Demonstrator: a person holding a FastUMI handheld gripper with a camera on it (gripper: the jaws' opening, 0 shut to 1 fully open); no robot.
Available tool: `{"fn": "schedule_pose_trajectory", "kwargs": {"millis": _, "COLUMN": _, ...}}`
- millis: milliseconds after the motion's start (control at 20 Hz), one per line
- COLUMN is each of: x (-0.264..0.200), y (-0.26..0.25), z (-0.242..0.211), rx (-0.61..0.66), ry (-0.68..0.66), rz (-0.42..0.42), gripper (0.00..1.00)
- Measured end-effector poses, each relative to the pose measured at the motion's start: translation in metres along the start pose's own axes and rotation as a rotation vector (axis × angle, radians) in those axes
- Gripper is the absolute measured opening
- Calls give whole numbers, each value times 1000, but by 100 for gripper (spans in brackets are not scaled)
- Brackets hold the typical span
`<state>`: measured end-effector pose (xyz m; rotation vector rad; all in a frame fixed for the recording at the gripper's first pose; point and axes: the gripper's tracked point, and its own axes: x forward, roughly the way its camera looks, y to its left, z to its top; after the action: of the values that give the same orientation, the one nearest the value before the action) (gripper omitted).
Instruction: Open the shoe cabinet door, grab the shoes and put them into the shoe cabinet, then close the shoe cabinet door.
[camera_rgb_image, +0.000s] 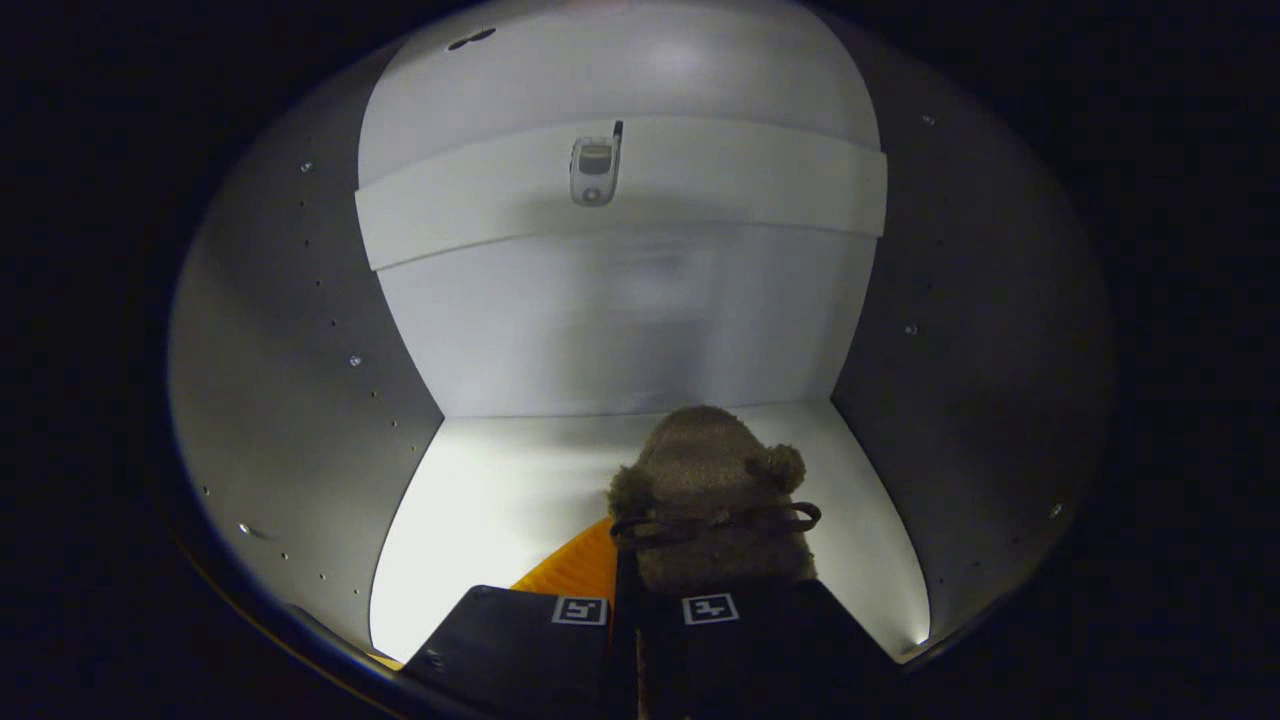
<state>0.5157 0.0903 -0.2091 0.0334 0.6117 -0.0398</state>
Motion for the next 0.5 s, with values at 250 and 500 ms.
{"fn": "schedule_pose_trajectory", "kwargs": {"millis": 250, "x": -8, "y": 5, "z": -4, "rx": -31, "ry": -3, "rz": 5, "gripper": 30}}
{"fn": "schedule_pose_trajectory", "kwargs": {"millis": 500, "x": -36, "y": 8, "z": -8, "rx": -39, "ry": -15, "rz": 17, "gripper": 69}}
